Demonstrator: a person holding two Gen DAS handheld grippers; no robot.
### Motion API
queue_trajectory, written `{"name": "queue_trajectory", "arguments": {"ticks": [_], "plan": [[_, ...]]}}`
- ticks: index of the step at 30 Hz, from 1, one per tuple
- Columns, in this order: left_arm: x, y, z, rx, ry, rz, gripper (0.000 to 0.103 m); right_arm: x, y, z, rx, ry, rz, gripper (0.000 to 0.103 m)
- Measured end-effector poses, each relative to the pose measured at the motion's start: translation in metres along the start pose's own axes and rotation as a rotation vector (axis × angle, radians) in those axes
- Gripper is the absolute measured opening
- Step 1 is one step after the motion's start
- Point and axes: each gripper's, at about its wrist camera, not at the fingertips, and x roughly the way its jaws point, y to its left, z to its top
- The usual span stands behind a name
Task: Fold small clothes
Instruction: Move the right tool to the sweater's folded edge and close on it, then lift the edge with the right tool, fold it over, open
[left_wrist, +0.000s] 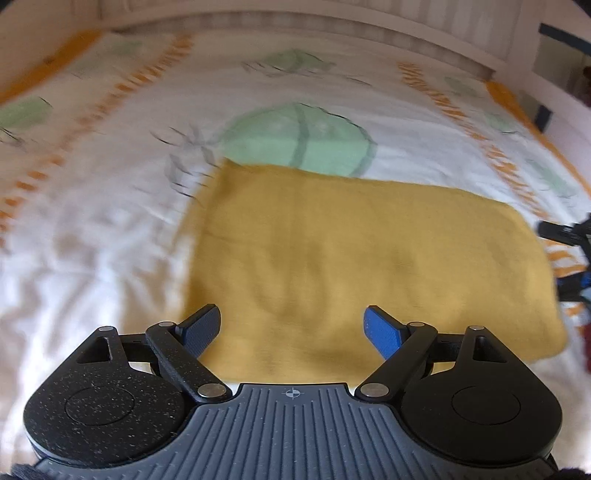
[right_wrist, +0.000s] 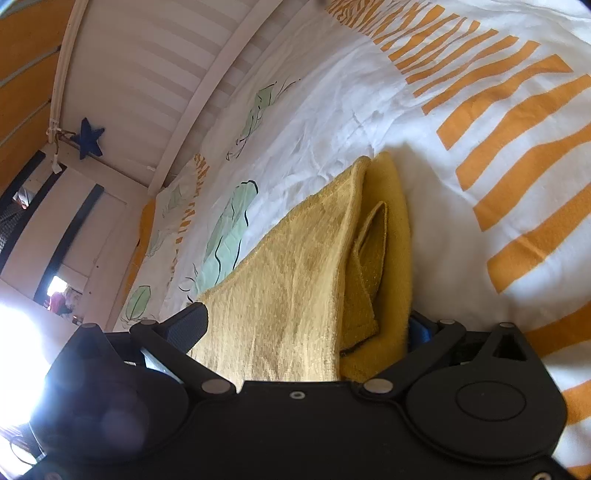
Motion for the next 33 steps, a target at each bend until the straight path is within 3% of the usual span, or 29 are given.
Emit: {"name": "queue_trajectory", "arguments": {"ticks": [5,11,12,13,23,33], "plan": [[-0.004,0.036,0.010,-0.034,-0.037,0.000,0.085,0.003,0.013,-0.004,-0.067,0.011,-0.062,0.099],[0.008,0.070,0.015,-0.167,0.000,-0.115,0.085,0.005,0.024,-0.007,-0.099,0.021,-0.170,0.059],[0.010,0.074,0.014,-0.177,0.006,-0.122,0.085,0.006,0.027,-0.007,-0.106,0.016,-0.202,0.044],[0.012,0.077,0.014,-0.177,0.013,-0.126,0.085,0.006,0.029,-0.007,-0.110,0.012,-0.229,0.037],[0.003,0.100,0.020,-0.165,0.027,-0.085,0.085,0.013,0.112,-0.006,-0.275,0.007,-0.356,0.032],[-0.016,0.131,0.032,-0.246,-0.013,-0.116,0.085,0.073,0.208,-0.021,-0.397,0.067,-0.312,0.027]]}}
